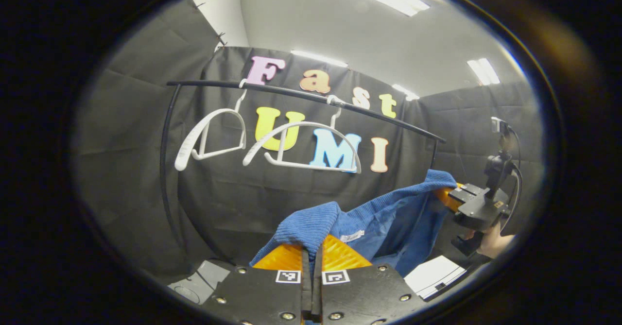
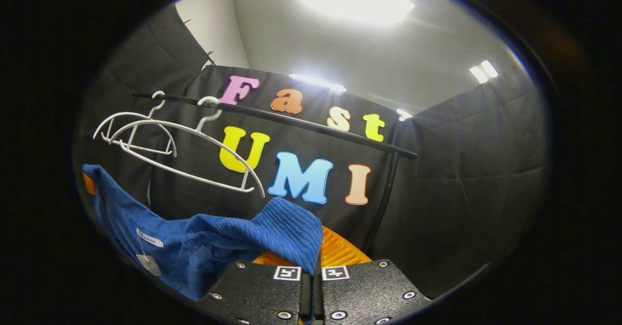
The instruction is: Grasp the clothes on the hanger with both hands and then place them into the laundry hamper below.
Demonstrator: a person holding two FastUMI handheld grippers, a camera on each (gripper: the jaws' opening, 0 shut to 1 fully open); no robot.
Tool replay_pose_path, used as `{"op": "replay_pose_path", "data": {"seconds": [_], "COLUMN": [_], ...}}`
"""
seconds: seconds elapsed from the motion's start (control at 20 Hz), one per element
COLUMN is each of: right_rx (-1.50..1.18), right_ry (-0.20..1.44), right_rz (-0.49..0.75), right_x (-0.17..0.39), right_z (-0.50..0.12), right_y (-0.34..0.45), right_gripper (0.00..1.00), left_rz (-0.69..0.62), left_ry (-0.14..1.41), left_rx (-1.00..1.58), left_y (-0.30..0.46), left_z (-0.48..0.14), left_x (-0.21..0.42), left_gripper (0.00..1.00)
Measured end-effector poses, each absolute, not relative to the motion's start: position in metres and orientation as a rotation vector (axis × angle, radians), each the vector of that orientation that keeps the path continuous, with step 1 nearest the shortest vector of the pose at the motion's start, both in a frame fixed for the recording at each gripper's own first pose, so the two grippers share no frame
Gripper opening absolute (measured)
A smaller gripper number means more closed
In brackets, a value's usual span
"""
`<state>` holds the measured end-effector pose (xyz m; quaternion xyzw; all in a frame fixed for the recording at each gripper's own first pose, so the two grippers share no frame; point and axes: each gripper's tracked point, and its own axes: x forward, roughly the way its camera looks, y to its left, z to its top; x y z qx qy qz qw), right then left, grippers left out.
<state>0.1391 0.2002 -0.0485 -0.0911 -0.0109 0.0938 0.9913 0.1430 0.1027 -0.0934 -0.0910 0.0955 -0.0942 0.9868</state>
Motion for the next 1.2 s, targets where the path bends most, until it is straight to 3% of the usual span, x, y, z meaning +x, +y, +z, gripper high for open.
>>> {"op": "replay_pose_path", "data": {"seconds": [0.25,0.55,0.85,1.2], "right_rx": [-0.09,-0.018,0.029,0.017], "right_ry": [0.117,0.363,0.603,0.768], "right_rz": [0.244,0.363,0.345,0.308], "right_x": [0.095,0.049,0.023,0.002], "right_z": [-0.081,-0.169,-0.269,-0.353], "right_y": [0.218,0.249,0.247,0.238], "right_gripper": [0.01,0.01,0.02,0.02], "left_rz": [-0.225,-0.252,-0.286,-0.276], "left_ry": [0.241,0.349,0.522,0.637], "left_rx": [-0.152,-0.132,-0.105,-0.092], "left_y": [0.1,0.083,0.064,0.053], "left_z": [-0.126,-0.195,-0.293,-0.352], "left_x": [0.12,0.105,0.095,0.102], "left_gripper": [0.01,0.01,0.01,0.02]}}
